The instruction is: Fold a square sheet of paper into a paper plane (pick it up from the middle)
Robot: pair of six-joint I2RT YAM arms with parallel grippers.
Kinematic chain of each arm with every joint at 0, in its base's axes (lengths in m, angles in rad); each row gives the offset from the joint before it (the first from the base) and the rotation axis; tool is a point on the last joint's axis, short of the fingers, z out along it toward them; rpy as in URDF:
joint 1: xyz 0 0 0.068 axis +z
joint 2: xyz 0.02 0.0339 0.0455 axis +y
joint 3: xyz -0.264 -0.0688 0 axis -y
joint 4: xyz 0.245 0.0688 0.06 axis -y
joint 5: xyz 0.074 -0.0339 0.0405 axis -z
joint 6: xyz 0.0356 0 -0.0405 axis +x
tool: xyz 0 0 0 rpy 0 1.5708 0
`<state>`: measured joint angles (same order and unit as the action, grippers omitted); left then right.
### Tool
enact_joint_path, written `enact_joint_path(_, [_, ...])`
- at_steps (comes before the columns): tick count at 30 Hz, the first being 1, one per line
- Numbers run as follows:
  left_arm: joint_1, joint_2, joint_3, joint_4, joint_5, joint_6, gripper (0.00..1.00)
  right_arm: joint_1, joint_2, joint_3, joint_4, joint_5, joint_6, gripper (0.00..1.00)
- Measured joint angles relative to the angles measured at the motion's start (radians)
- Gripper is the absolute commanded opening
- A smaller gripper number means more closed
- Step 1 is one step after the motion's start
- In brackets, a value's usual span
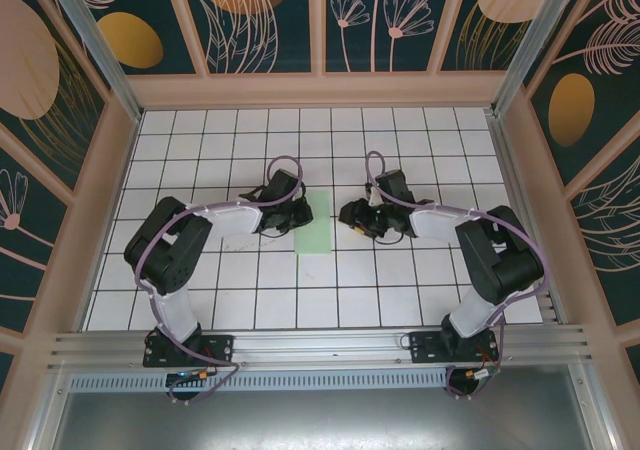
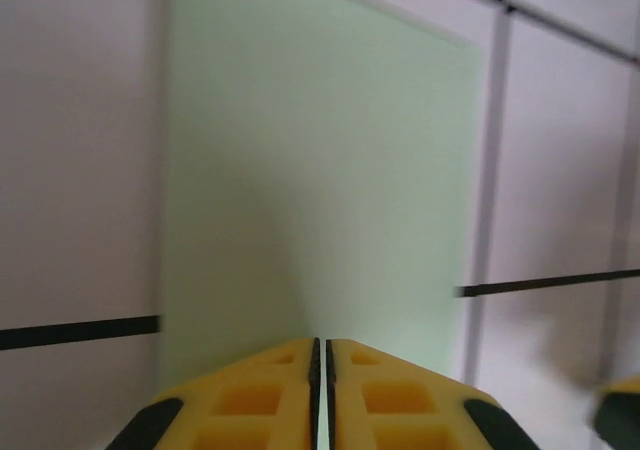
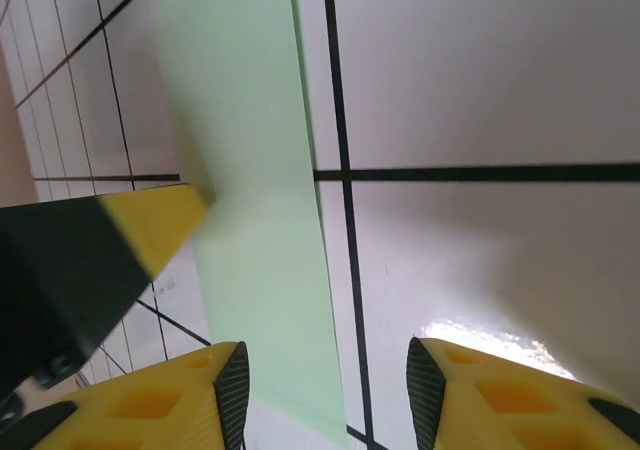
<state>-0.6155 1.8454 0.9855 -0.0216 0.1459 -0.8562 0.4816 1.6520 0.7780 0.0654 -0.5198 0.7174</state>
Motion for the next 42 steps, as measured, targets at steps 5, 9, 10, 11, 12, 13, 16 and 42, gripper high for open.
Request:
enact_joint_path(5, [0.002,0.017,0.007,-0.009,-0.014,0.003,0.09,0.043,0.0,0.0,0.001,0.004,0.037,0.44])
enact_joint_path(9, [0.002,0.015,-0.01,0.016,-0.02,-0.003,0.07,0.079,0.0,0.0,0.0,0.015,0.071,0.43])
enact_joint_path(10, [0.002,0.012,-0.018,0.027,-0.02,-0.006,0.07,0.091,0.0,0.0,-0.001,0.019,0.078,0.42])
enact_joint_path(11, [0.002,0.01,-0.026,0.039,-0.019,-0.01,0.07,0.101,0.002,0.0,-0.002,0.022,0.083,0.42])
enact_joint_path(12, [0.002,0.008,-0.033,0.049,-0.019,-0.013,0.07,0.112,0.006,0.0,-0.002,0.023,0.089,0.42])
enact_joint_path(13, [0.002,0.007,-0.038,0.056,-0.019,-0.016,0.07,0.12,0.013,0.001,-0.002,0.023,0.094,0.42])
enact_joint_path(16, [0.002,0.003,-0.047,0.071,-0.019,-0.021,0.07,0.138,0.035,0.003,-0.015,0.031,0.104,0.42])
enact_joint_path(42, [0.002,-0.176,-0.168,-0.071,-0.002,-0.077,0.09,0.203,0.053,0.076,-0.191,0.112,0.104,0.44])
